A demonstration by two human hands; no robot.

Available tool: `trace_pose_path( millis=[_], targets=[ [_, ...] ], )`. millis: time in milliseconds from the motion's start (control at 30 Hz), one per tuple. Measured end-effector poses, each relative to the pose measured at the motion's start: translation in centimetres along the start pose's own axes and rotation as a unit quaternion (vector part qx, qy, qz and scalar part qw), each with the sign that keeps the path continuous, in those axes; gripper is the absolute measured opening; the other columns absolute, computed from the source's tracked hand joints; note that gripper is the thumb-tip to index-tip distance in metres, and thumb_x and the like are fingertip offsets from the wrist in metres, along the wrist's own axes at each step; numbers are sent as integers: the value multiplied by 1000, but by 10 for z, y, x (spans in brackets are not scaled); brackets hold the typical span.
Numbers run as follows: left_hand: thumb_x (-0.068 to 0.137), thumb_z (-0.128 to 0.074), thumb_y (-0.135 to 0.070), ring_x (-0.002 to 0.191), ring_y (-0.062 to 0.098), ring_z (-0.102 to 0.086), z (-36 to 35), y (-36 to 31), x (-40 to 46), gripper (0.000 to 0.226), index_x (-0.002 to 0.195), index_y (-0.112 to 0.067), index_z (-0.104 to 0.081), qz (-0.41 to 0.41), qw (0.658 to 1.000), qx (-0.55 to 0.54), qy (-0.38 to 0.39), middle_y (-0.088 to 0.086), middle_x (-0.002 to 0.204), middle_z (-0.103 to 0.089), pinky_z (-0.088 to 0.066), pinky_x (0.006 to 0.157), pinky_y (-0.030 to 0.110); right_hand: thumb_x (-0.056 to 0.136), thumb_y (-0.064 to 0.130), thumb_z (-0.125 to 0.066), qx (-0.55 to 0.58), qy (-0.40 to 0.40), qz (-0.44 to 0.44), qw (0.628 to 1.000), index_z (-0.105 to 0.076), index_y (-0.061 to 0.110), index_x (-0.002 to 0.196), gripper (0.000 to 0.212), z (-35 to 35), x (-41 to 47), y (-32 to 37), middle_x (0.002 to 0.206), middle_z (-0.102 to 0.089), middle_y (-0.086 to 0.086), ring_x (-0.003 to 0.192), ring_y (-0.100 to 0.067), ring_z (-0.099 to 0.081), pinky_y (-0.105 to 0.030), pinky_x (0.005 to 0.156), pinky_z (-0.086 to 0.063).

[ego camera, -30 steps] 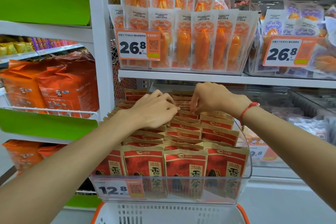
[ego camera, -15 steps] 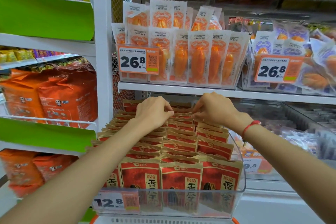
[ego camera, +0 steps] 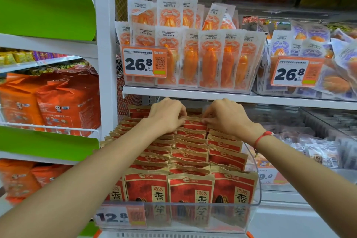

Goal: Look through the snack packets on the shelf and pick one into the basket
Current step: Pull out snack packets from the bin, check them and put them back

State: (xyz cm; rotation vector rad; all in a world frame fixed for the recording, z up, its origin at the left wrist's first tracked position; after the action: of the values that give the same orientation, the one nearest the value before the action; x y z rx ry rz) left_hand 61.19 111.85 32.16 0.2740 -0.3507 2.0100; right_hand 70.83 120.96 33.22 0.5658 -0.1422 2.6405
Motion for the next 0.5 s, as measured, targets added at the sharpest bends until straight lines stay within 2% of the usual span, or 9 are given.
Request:
trace_pose_path(
  millis=[100,200,300,400,500],
  targets=[
    [95,-60,-35,108,19,-59,13,2,-8,17,108,-30,-68,-2,998,-22,-60,-5,109,-68,-36,75,29,90,40,-65,10,-54,18,998,-75,29,101,19,13,-5,3,92,-71,4,88,-20,-63,-26,64,-36],
    [95,-58,-36,97,16,-64,25,6,-19,16,108,-31,-67,2,991,-74,-110,-8,103,-70,-39,71,27,89,41,-66,92,-97,-26,991,-73,28,102,19,22,-10,-8,77,-62,11,75,-12,-57,-26,61,-36],
    [95,-59,-34,89,5,-64,38,10,-38,14,107,-31,-67,1,977,-130,-169,-14,103,-70,-40,66,20,82,46,-72,185,-72,-79,977,-67,27,107,32,17,-18,-17,70,-60,15,70,-8,-57,-26,60,-42],
    [96,-59,-32,86,5,-65,54,9,-57,15,109,-29,-66,-1,958,-178,-223,-16,104,-68,-49,73,23,80,52,-71,220,-21,-84,972,-66,24,115,45,11,-28,-13,89,-70,6,82,-11,-63,-29,70,-50],
    [95,-60,-30,86,5,-66,74,9,-73,13,106,-32,-66,4,932,-236,-275,-19,101,-68,-55,77,31,85,47,-68,261,-34,-63,963,-69,25,114,36,21,-38,-1,102,-71,3,84,-12,-62,-34,78,-53]
  ],
)
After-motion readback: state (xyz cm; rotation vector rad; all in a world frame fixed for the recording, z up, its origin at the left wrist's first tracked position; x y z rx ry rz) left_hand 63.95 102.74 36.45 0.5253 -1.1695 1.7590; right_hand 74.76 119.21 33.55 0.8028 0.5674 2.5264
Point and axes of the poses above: each hand's wrist, its own x-axis towards the middle knuckle, its own z-axis out of the back of the hand, y = z × x, the point moved 8 cm from there along x, towards the middle knuckle
